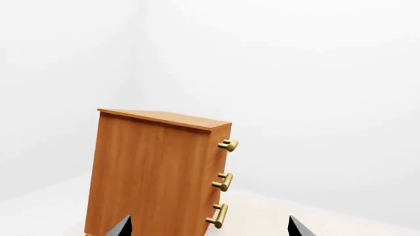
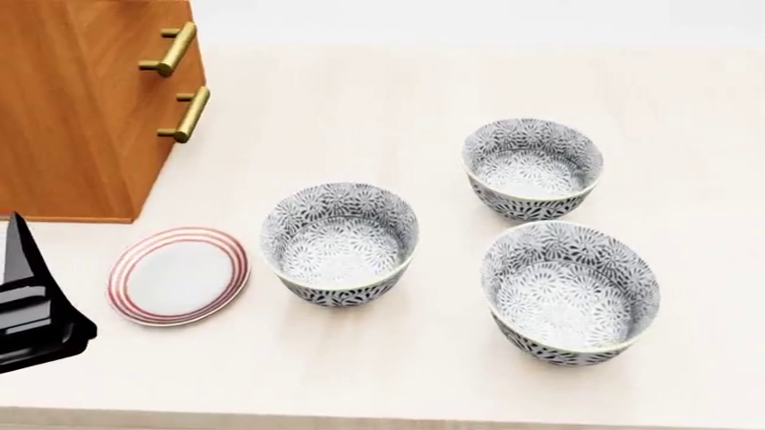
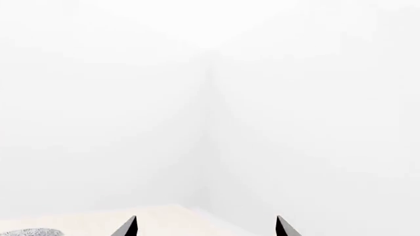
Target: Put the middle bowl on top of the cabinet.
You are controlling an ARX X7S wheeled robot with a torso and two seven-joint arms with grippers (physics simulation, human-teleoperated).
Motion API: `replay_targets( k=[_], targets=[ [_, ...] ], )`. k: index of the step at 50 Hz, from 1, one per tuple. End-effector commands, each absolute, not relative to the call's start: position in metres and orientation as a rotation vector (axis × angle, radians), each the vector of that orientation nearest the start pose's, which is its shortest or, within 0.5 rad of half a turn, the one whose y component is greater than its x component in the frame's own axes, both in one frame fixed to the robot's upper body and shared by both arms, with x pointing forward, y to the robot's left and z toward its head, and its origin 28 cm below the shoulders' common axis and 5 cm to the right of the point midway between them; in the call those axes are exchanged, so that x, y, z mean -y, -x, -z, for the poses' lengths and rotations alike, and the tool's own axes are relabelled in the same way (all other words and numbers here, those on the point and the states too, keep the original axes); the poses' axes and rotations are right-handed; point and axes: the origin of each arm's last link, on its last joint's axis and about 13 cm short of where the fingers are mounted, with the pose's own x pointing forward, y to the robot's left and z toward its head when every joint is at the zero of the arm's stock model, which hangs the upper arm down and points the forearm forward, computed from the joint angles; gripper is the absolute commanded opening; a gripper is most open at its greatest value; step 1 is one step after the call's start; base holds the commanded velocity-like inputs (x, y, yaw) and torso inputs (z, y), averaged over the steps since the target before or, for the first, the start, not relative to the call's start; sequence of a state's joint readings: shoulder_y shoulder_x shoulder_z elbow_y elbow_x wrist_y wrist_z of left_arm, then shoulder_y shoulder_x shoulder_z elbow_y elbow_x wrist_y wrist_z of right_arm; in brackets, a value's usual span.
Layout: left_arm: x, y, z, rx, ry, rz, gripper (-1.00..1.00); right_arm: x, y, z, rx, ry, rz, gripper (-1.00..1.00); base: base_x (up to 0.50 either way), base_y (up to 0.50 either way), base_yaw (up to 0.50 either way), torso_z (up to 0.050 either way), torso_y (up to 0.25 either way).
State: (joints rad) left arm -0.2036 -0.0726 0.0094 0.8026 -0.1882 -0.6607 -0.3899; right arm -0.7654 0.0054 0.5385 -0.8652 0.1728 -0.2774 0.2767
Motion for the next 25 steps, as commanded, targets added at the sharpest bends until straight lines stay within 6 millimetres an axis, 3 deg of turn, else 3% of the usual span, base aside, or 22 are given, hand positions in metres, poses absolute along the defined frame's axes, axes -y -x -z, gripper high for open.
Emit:
replay_targets(
  k=[1,15,21,25],
  targets=[
    [-0.2022,-0.2095,-0.1691,0.307,0.118,-0.24,1.0,0.1731,-0.037,-0.1389,0.459,0.247,0.605,1.0,0.0,0.5,0.0,0.0,0.0],
    [-0.2002,-0.2112,-0.1664,0.299,0.116,-0.228,1.0,0.1716,-0.0377,-0.1385,0.456,0.253,0.599,1.0,0.0,0.5,0.0,0.0,0.0],
    [-0.2005,-0.2115,-0.1665,0.296,0.118,-0.226,1.0,0.1732,-0.0369,-0.1401,0.458,0.226,0.62,1.0,0.0,0.05,0.0,0.0,0.0],
    [-0.2006,-0.2118,-0.1661,0.292,0.121,-0.226,1.0,0.1762,-0.0355,-0.1413,0.462,0.212,0.638,1.0,0.5,0.0,0.0,0.0,0.0]
  ],
)
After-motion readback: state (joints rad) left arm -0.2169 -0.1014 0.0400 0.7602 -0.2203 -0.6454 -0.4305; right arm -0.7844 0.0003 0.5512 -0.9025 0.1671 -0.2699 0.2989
